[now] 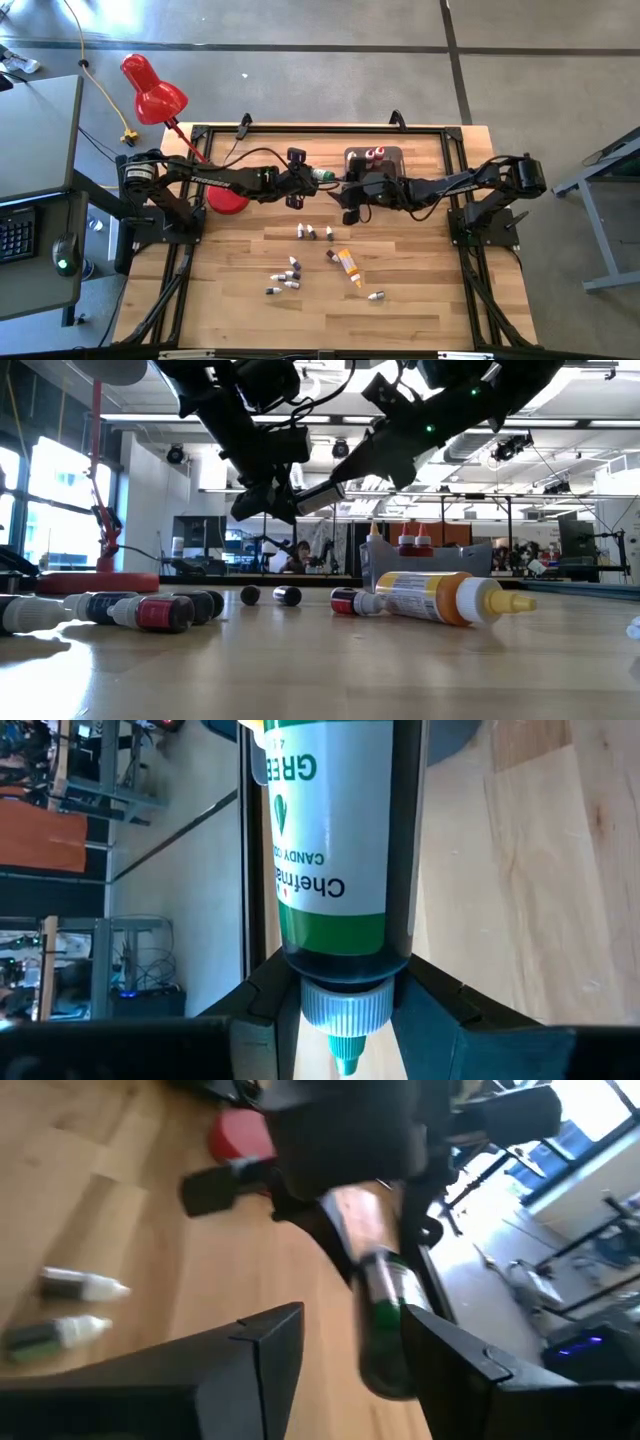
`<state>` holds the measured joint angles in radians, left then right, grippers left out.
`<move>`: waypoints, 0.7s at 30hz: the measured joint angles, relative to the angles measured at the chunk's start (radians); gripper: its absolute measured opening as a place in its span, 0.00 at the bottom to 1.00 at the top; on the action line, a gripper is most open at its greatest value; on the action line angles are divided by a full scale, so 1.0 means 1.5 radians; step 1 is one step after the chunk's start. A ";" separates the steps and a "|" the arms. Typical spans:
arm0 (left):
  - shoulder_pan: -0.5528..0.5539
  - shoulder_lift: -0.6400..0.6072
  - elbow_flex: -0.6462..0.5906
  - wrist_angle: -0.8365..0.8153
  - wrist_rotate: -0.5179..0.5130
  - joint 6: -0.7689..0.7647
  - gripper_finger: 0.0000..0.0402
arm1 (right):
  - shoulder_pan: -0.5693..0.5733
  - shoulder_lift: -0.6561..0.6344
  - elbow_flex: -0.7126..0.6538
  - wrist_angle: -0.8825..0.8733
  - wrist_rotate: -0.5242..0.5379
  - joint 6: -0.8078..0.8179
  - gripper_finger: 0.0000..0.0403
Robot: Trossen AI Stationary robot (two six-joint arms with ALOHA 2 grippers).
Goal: Pick & Place food coloring
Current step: Put the large green food coloring bottle into the bin
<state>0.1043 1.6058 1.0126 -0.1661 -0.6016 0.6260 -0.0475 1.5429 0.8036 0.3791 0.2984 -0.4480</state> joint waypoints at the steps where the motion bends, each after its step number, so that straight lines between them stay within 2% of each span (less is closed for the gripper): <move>1: 0.000 0.000 0.000 0.000 0.000 -0.001 0.29 | 0.000 0.000 0.000 0.000 0.000 -0.001 0.43; 8: 0.000 0.000 0.000 0.000 -0.002 -0.002 0.29 | -0.029 0.000 0.000 0.016 0.028 -0.005 0.52; 16: 0.000 0.000 0.000 0.012 -0.002 -0.001 0.29 | -0.073 0.000 0.000 0.034 -0.068 0.016 0.57; 21: 0.000 0.000 0.000 0.048 -0.004 0.001 0.29 | -0.078 0.000 0.000 0.028 -0.071 0.024 0.57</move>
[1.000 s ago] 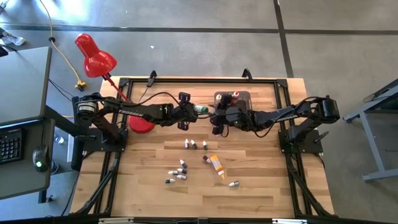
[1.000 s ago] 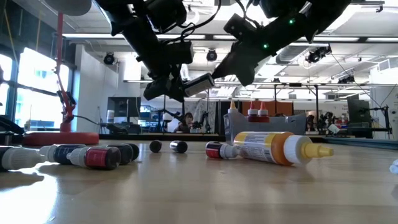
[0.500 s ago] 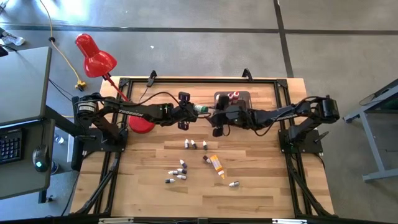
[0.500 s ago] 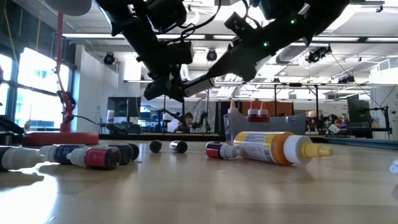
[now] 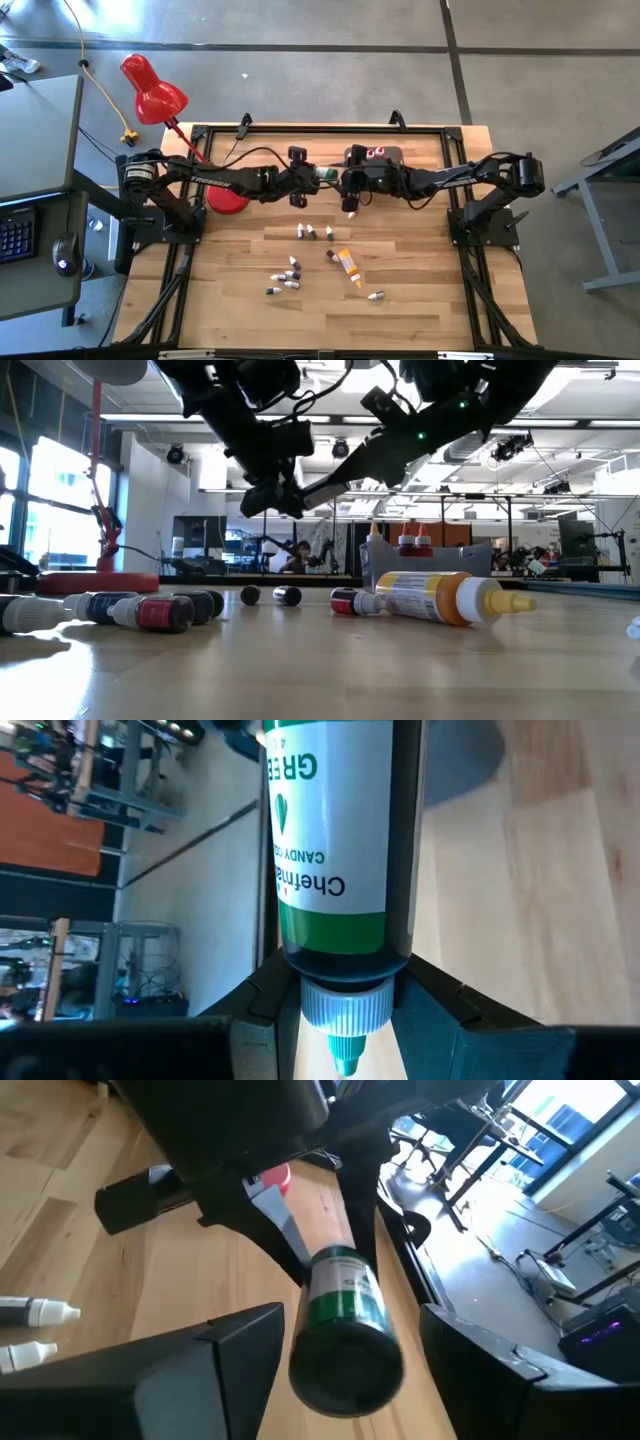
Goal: Pick & Place food coloring
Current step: Put the large green food coloring bottle into the bin
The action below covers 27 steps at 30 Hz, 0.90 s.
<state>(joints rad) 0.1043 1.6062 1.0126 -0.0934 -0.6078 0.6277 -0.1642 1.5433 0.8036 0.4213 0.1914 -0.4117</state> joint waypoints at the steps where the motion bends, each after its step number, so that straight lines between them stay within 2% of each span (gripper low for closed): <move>1: 0.000 0.000 0.000 0.007 -0.002 0.003 0.29 | 0.000 0.000 0.000 0.000 0.001 -0.003 0.57; 13: 0.000 0.000 0.000 0.027 -0.002 0.005 0.29 | 0.000 0.000 0.000 -0.004 0.002 -0.011 0.55; 22: 0.000 0.000 0.000 0.026 -0.001 0.015 0.29 | 0.000 0.000 0.000 -0.017 0.003 0.012 0.37; 27: 0.000 0.000 0.000 0.027 -0.001 0.018 0.29 | 0.000 0.000 0.000 -0.019 0.003 0.013 0.35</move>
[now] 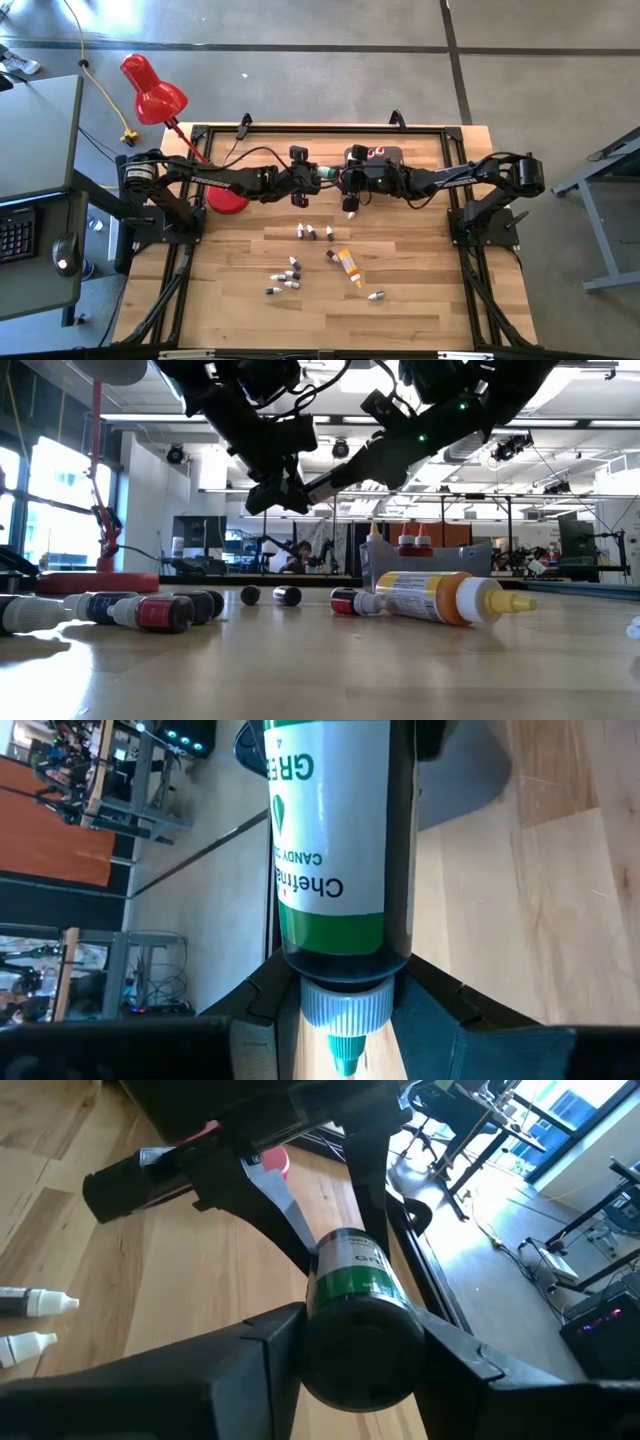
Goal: Pick & Place food coloring
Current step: Put the large green food coloring bottle into the bin
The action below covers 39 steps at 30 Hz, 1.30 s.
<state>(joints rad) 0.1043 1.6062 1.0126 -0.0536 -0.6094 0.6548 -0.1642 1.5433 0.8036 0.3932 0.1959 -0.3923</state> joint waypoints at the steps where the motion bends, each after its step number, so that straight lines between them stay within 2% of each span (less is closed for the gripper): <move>1: 0.000 0.000 0.000 0.000 0.000 0.000 0.29 | 0.000 0.000 0.000 -0.001 0.000 0.000 0.36; 5: 0.000 0.000 0.000 0.000 -0.002 0.002 0.29 | 0.000 0.000 0.001 -0.008 0.000 0.003 0.38; 9: 0.000 0.000 0.000 -0.005 -0.007 0.018 0.34 | 0.000 0.000 0.001 -0.010 0.008 0.011 0.36; 14: 0.000 0.000 0.000 -0.013 -0.075 0.035 0.46 | 0.000 0.000 0.001 -0.028 0.040 0.024 0.36; 16: 0.000 0.000 0.000 -0.013 -0.121 0.035 0.50 | 0.000 0.000 0.000 -0.046 0.055 0.030 0.37; 19: 0.000 0.000 0.000 -0.023 -0.225 0.035 0.54 | 0.001 0.001 0.000 -0.061 0.083 0.050 0.36; 24: 0.000 0.000 0.000 -0.029 -0.449 0.063 0.56 | 0.002 0.001 0.000 -0.026 0.101 0.049 0.36; 25: 0.000 -0.001 0.000 -0.030 -0.479 0.062 0.56 | 0.002 0.001 0.000 -0.014 0.109 0.049 0.36; 27: 0.000 -0.021 -0.001 -0.041 -0.490 0.038 0.57 | 0.002 0.001 0.000 0.009 0.126 0.039 0.36; 29: 0.000 -0.050 0.002 -0.037 -0.455 0.001 0.57 | 0.002 0.001 0.000 0.022 0.146 0.022 0.36; 31: 0.000 -0.093 0.000 -0.060 -0.376 -0.058 0.57 | 0.002 -0.003 0.000 0.029 0.157 0.011 0.36; 34: 0.007 -0.179 0.001 -0.101 -0.213 -0.174 0.57 | 0.005 -0.015 0.000 0.029 0.174 0.011 0.36; 39: 0.064 -0.308 -0.012 -0.138 0.099 -0.343 0.57 | 0.026 -0.051 0.000 0.041 0.241 -0.029 0.36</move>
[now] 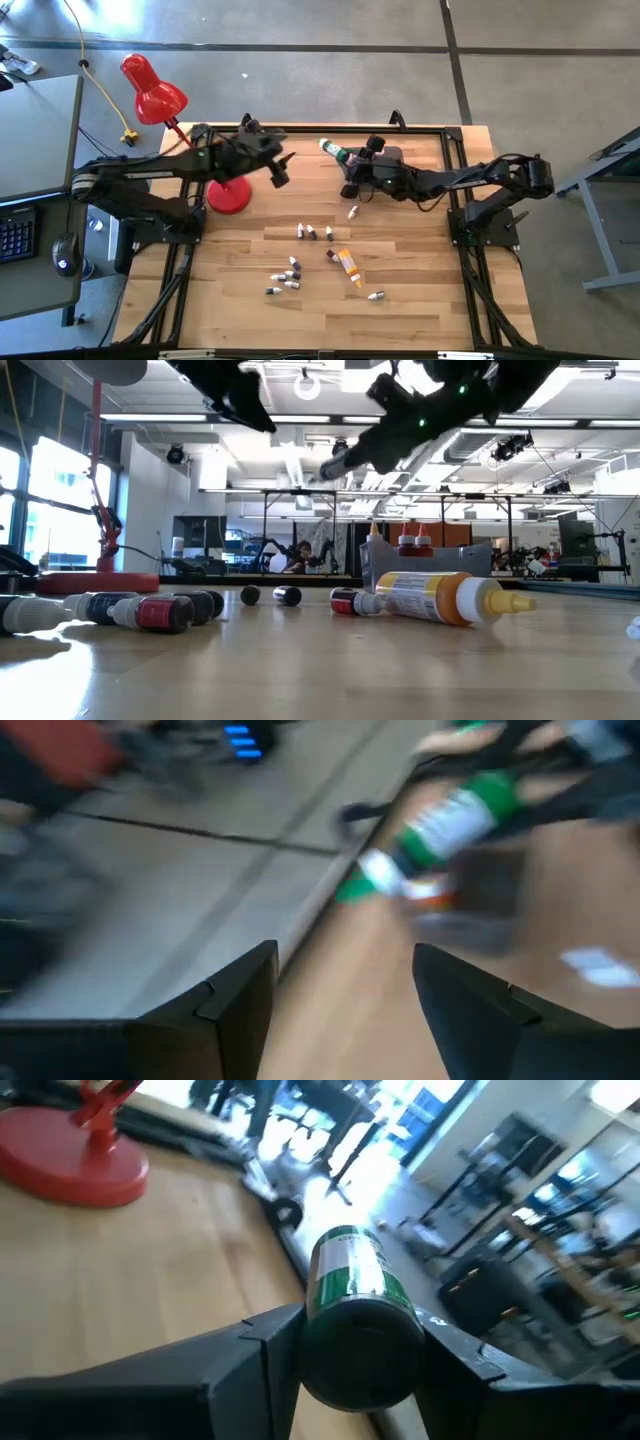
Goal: Pick & Place food coloring
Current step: Put the large green food coloring bottle into the bin
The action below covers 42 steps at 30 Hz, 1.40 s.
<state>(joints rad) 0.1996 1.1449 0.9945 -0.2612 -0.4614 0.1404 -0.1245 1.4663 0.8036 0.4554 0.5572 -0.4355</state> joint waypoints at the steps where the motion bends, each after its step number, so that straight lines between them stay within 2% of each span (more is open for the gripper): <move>1: 0.013 -0.017 -0.007 -0.002 0.060 -0.024 0.57 | 0.006 -0.010 0.000 0.007 0.009 -0.008 0.36; 4: 0.035 -0.043 -0.025 0.001 0.208 -0.077 0.57 | 0.023 -0.043 0.000 0.029 0.000 -0.011 0.36; 6: 0.042 -0.042 -0.040 0.012 0.276 -0.100 0.57 | 0.033 -0.065 0.000 0.035 -0.023 -0.011 0.36; 10: 0.039 -0.023 -0.071 0.051 0.368 -0.151 0.57 | 0.055 -0.095 0.000 0.041 -0.044 -0.008 0.36; 15: 0.032 0.018 -0.096 0.043 0.456 -0.137 0.57 | 0.080 -0.111 0.000 0.065 -0.043 -0.032 0.36; 19: 0.033 0.070 -0.099 0.034 0.453 -0.177 0.57 | 0.098 -0.115 0.000 0.136 -0.039 -0.092 0.36; 25: 0.033 0.120 -0.098 0.118 0.443 -0.183 0.57 | 0.103 -0.115 0.000 0.178 -0.054 -0.127 0.36; 28: 0.033 0.108 -0.098 0.161 0.430 -0.169 0.57 | 0.103 -0.115 0.000 0.160 -0.051 -0.130 0.36; 35: 0.033 0.033 -0.098 0.242 0.385 -0.127 0.57 | 0.109 -0.129 -0.001 0.179 0.024 -0.230 0.36; 39: 0.033 0.027 -0.097 0.352 0.386 -0.132 0.57 | 0.119 -0.161 -0.001 0.178 0.022 -0.249 0.36; 42: 0.032 0.032 -0.097 0.440 0.358 -0.150 0.57 | 0.125 -0.169 0.000 0.160 0.013 -0.280 0.36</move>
<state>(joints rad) 0.2481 1.1933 0.8490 0.3988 0.0758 -0.0839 0.0635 1.2130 0.8032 0.6951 0.5764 -0.8552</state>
